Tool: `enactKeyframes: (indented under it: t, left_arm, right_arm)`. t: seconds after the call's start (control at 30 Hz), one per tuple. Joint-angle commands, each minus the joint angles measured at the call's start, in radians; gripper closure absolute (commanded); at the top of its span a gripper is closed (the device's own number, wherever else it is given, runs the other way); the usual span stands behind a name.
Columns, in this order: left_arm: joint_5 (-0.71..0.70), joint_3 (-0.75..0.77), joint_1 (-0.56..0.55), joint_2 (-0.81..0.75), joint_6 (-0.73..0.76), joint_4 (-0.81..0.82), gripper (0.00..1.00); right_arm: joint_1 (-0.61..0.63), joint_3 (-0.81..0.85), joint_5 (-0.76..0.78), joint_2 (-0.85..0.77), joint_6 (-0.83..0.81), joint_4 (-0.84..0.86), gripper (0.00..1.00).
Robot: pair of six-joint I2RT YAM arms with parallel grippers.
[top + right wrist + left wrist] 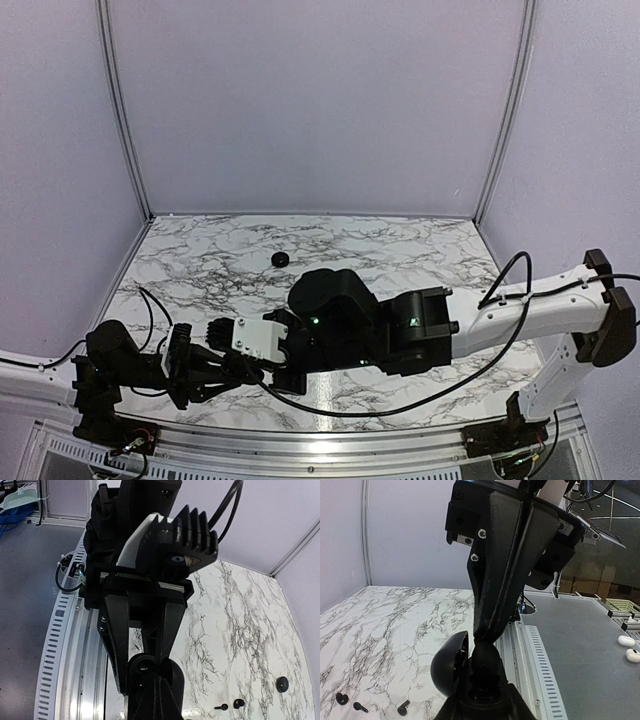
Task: Insert the wireless bluetooth earbuds into the charging case
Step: Insert the left earbud into the left side groove of the charging case.
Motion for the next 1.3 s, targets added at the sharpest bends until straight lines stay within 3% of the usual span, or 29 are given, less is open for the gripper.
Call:
enactKeyframes:
  t: [0.0, 1.27]
  left_arm:
    - [0.023, 0.007, -0.003, -0.006, -0.004, 0.051, 1.00]
    - [0.060, 0.015, -0.004, 0.013, 0.002, 0.054, 1.00]
  right_arm:
    - [0.007, 0.051, 0.022, 0.017, -0.017, 0.004, 1.00]
    - [0.025, 0.071, -0.030, 0.074, -0.108, -0.068, 1.00]
